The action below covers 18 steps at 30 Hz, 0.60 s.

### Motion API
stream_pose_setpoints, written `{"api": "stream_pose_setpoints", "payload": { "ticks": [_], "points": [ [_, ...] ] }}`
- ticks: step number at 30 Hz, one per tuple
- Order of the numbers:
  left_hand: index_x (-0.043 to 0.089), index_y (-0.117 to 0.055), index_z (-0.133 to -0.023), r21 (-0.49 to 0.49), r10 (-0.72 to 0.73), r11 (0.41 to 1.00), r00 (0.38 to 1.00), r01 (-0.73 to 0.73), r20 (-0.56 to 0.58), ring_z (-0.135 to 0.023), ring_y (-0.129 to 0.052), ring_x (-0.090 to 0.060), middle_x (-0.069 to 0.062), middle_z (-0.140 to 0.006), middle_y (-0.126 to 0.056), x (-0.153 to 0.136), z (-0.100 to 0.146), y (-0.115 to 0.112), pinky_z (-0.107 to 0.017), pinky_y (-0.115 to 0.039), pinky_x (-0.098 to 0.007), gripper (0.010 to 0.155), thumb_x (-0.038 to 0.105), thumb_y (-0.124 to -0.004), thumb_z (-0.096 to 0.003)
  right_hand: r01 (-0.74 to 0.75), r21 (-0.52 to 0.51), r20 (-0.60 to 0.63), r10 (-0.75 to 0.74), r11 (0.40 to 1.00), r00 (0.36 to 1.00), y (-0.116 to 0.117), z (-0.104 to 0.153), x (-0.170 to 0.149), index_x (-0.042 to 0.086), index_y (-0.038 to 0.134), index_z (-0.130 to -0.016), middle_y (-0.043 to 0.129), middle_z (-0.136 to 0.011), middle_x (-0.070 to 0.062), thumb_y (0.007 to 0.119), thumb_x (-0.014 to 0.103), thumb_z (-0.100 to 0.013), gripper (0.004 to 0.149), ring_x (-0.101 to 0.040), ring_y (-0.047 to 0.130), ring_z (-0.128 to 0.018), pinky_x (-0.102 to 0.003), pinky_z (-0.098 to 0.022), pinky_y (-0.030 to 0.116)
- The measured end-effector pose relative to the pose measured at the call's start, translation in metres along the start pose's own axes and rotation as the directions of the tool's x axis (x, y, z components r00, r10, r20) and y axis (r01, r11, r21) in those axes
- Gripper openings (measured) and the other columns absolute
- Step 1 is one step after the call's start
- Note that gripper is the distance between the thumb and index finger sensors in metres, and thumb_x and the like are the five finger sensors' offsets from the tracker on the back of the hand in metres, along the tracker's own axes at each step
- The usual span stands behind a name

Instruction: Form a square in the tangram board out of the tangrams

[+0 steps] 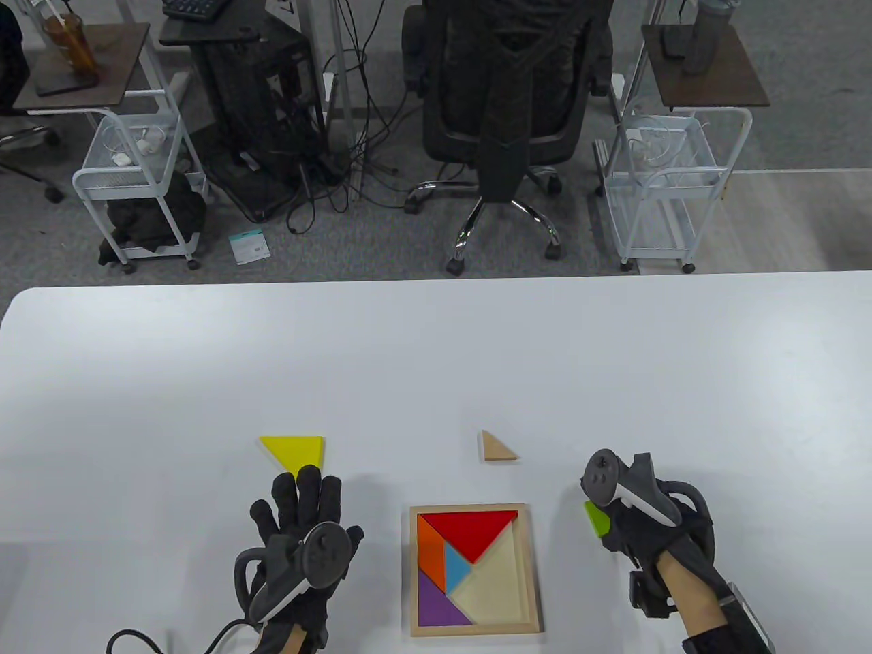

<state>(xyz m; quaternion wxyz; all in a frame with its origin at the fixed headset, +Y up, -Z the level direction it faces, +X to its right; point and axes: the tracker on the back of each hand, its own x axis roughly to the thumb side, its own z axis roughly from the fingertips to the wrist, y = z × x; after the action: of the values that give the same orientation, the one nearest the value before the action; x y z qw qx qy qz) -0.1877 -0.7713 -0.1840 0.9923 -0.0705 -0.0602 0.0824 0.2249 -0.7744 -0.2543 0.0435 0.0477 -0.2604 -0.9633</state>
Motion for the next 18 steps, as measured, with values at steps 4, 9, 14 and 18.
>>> {"api": "stream_pose_setpoints", "payload": {
  "ticks": [4, 9, 14, 18],
  "points": [
    [0.016, -0.024, -0.115, -0.013, -0.008, 1.000, 1.000, 0.008, 0.003, -0.103, -0.004, -0.051, -0.020, -0.117, -0.005, 0.000, -0.001, 0.000, -0.065, -0.010, -0.074, 0.073, 0.053, -0.055, -0.0594, 0.006, 0.012, 0.004, -0.006, 1.000, 1.000, 0.001, -0.002, 0.002, 0.049, 0.041, -0.095, 0.036, -0.108, 0.020, 0.091, 0.031, -0.034, 0.081, -0.011, 0.040, -0.105, -0.034, -0.085, 0.040],
    [0.016, -0.023, -0.115, -0.015, -0.008, 1.000, 1.000, 0.008, 0.003, -0.103, -0.003, -0.053, -0.020, -0.117, -0.004, 0.000, -0.001, 0.000, -0.065, -0.010, -0.074, 0.074, 0.053, -0.054, -0.0594, -0.007, 0.012, 0.002, 0.007, 1.000, 1.000, 0.002, -0.004, 0.004, 0.044, 0.044, -0.096, 0.043, -0.106, 0.012, 0.092, 0.032, -0.032, 0.080, -0.017, 0.046, -0.101, -0.036, -0.084, 0.043],
    [0.016, -0.023, -0.115, -0.006, -0.004, 1.000, 1.000, 0.004, 0.008, -0.103, -0.004, -0.053, -0.020, -0.117, -0.004, 0.000, -0.001, 0.000, -0.064, -0.010, -0.074, 0.074, 0.053, -0.055, -0.0594, -0.033, -0.051, -0.033, 0.031, 0.998, 0.999, 0.003, 0.000, 0.005, 0.033, 0.049, -0.096, 0.052, -0.102, 0.001, 0.093, 0.042, -0.027, 0.083, -0.025, 0.059, -0.093, -0.042, -0.077, 0.055],
    [0.016, -0.023, -0.115, -0.007, -0.003, 1.000, 1.000, 0.003, 0.013, -0.103, -0.004, -0.053, -0.020, -0.117, -0.004, 0.001, -0.001, 0.000, -0.064, -0.010, -0.074, 0.074, 0.053, -0.054, -0.0594, 0.136, -0.224, 0.160, -0.102, 0.965, 0.982, -0.006, 0.028, 0.020, 0.018, 0.060, -0.094, 0.070, -0.090, -0.013, 0.087, 0.055, -0.022, 0.085, -0.033, 0.079, -0.072, -0.044, -0.054, 0.073]
  ]
}}
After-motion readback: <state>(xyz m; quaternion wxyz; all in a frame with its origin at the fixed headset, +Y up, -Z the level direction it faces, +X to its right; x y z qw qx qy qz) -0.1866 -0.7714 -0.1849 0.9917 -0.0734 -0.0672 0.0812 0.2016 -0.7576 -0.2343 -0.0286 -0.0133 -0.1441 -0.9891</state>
